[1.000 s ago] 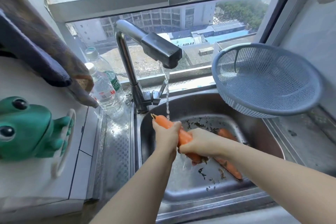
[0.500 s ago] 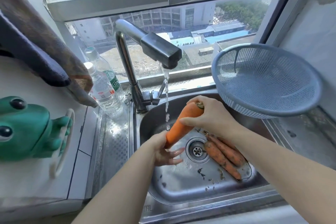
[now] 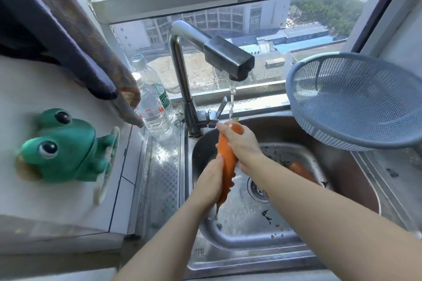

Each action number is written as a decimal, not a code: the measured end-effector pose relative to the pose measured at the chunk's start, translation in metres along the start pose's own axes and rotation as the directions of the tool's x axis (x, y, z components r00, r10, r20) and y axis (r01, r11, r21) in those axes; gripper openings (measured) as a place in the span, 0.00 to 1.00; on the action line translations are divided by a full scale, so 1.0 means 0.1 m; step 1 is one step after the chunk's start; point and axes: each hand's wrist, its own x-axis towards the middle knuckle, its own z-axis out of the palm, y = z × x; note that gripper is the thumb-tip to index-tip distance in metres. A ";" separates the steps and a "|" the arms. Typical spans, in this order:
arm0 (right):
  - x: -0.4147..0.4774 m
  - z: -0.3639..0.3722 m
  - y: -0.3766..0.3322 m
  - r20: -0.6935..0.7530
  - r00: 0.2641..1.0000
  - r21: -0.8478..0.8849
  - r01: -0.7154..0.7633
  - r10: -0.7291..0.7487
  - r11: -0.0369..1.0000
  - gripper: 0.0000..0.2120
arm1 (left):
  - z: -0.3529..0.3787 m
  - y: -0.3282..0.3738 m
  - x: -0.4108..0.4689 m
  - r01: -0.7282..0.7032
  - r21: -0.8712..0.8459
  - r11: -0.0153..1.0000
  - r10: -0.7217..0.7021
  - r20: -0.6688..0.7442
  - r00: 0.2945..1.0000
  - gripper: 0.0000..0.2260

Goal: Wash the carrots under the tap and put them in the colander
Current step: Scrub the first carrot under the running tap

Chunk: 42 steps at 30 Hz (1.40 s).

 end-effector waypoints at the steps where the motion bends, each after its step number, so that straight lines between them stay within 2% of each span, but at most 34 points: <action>1: -0.01 0.04 0.02 -0.041 0.999 -0.025 0.023 -0.024 0.999 0.17 | 0.01 -0.02 -0.02 -0.058 0.033 0.998 0.058 -0.002 0.998 0.20; 3: -0.05 0.09 0.08 -0.059 0.994 -0.126 0.087 -0.095 0.988 0.27 | -0.01 -0.01 -0.05 -0.113 0.035 0.993 0.114 -0.025 0.993 0.19; 5: -0.11 0.11 0.12 -0.025 0.987 -0.156 0.154 -0.160 0.976 0.33 | -0.04 0.06 -0.05 -0.090 0.009 0.996 0.091 -0.051 0.995 0.23; 8: -0.23 0.10 0.19 0.036 0.973 -0.204 0.230 -0.228 0.951 0.39 | -0.06 0.15 -0.04 0.074 -0.062 0.995 -0.080 -0.090 0.993 0.30; 11: -0.36 0.11 0.35 0.095 0.963 -0.262 0.270 -0.254 0.927 0.41 | -0.07 0.20 -0.05 0.213 -0.126 0.969 -0.221 -0.054 0.974 0.29; 13: -0.37 0.08 0.40 0.093 0.974 -0.218 0.222 -0.206 0.950 0.42 | -0.06 0.20 -0.08 0.191 -0.061 0.980 -0.194 -0.058 0.979 0.27; 15: -0.33 0.06 0.36 0.056 0.987 -0.143 0.155 -0.149 0.977 0.42 | -0.03 0.23 -0.12 0.105 0.059 0.993 -0.100 -0.086 0.991 0.25; 18: -0.18 0.10 0.24 -0.072 0.994 -0.007 0.078 -0.078 0.997 0.37 | 0.01 0.28 -0.17 -0.025 0.222 0.975 0.049 -0.101 0.994 0.23; 21: -0.07 0.16 0.14 -0.127 0.987 0.193 -0.073 0.098 0.979 0.28 | 0.02 0.29 -0.19 -0.099 0.312 0.945 0.130 -0.078 0.988 0.23; 24: -0.07 0.13 0.04 -0.064 0.960 0.329 -0.237 0.272 0.914 0.21 | -0.03 0.28 -0.20 -0.130 0.357 0.925 0.155 -0.044 0.987 0.19; 26: -0.08 0.07 -0.02 0.056 0.941 0.393 -0.329 0.334 0.859 0.23 | -0.08 0.26 -0.22 -0.118 0.339 0.933 0.124 0.006 0.992 0.13; 28: -0.09 0.00 -0.04 0.191 0.927 0.476 -0.374 0.322 0.796 0.22 | -0.14 0.22 -0.24 -0.060 0.199 0.978 0.047 0.074 0.996 0.15; 31: -0.11 -0.05 -0.03 0.334 0.916 0.511 -0.374 0.221 0.774 0.13 | -0.22 0.21 -0.27 0.139 -0.077 0.987 -0.119 0.228 0.966 0.16; 34: -0.13 -0.11 -0.02 0.397 0.911 0.544 -0.334 0.114 0.770 0.12 | -0.31 0.22 -0.29 0.428 -0.283 0.858 -0.288 0.426 0.858 0.25; 36: -0.15 -0.17 -0.04 0.431 0.898 0.526 -0.333 0.092 0.783 0.08 | -0.39 0.22 -0.28 0.522 -0.324 0.789 -0.319 0.509 0.799 0.30; 39: -0.14 -0.22 -0.08 0.436 0.894 0.456 -0.318 0.103 0.831 0.04 | -0.38 0.22 -0.27 0.514 -0.229 0.827 -0.340 0.524 0.781 0.30; 42: -0.09 -0.17 -0.15 0.322 0.943 0.254 -0.166 0.079 0.953 0.07 | -0.27 0.19 -0.23 0.292 -0.038 0.956 -0.259 0.365 0.894 0.24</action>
